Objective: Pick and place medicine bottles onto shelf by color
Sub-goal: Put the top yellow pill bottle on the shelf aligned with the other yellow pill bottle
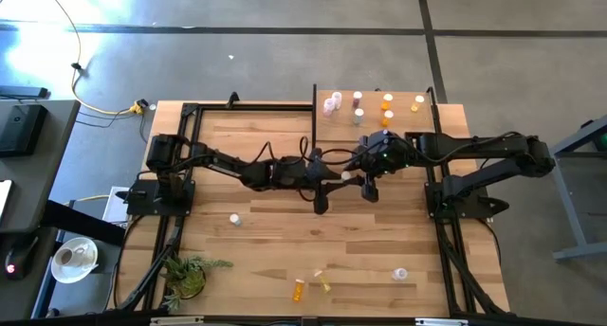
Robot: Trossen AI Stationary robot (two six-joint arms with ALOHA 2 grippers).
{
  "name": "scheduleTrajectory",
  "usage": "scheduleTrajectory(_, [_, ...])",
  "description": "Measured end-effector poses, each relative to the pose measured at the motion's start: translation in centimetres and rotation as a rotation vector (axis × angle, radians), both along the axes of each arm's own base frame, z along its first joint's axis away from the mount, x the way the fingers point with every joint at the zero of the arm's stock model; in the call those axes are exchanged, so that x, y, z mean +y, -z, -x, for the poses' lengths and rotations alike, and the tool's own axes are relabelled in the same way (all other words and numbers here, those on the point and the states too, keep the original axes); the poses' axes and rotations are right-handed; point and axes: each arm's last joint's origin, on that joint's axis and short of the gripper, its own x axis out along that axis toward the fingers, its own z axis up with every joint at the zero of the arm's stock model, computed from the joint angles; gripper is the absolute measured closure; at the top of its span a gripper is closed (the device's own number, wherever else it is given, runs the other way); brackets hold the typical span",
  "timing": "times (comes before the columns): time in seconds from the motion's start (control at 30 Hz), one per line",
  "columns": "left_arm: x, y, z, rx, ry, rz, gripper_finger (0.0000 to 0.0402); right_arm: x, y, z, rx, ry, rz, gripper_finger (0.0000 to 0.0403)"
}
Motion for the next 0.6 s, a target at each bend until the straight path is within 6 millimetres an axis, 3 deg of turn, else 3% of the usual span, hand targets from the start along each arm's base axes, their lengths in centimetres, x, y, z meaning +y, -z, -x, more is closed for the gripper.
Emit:
scheduleTrajectory(0.23, [0.30,-0.01,0.04,0.000,-0.009,0.000,0.0318,-0.02,0.00,0.00,0.000,0.002,0.004,0.0296])
scheduleTrajectory(0.6, [0.29,-0.01,0.04,0.008,-0.001,-0.039,0.0262,0.00,0.00,0.00,-0.001,-0.002,0.002,0.0299])
